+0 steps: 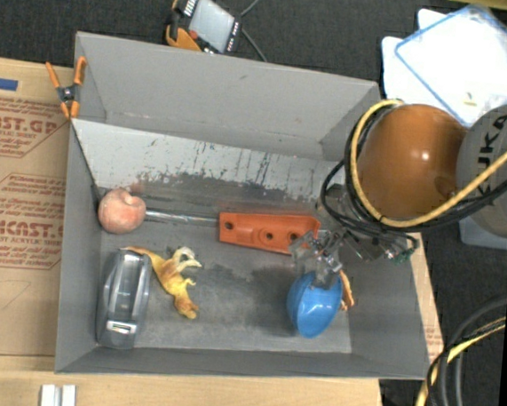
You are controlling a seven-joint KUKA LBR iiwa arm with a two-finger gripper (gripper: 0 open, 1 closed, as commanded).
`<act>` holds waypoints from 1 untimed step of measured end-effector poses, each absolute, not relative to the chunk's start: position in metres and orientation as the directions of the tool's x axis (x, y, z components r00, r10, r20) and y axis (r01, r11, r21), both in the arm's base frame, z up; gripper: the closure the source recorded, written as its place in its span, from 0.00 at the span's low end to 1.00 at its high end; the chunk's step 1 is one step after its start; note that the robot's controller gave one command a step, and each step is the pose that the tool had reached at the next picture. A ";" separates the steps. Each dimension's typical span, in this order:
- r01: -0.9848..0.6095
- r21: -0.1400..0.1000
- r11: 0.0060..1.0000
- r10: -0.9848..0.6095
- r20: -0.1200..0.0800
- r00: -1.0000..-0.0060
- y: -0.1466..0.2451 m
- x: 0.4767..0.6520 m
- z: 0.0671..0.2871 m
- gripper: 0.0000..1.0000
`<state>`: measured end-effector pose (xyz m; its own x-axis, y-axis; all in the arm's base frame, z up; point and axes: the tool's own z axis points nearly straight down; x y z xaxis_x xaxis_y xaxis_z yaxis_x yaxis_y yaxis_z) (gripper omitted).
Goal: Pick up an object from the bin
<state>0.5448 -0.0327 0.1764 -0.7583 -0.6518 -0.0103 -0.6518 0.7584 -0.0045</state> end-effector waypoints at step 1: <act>-0.603 -0.009 0.797 -0.603 -0.025 -0.797 -0.031 0.565 0.199 1.00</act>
Offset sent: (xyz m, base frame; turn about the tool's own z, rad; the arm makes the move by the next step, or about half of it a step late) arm 0.0390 0.0103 -0.0414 -0.1900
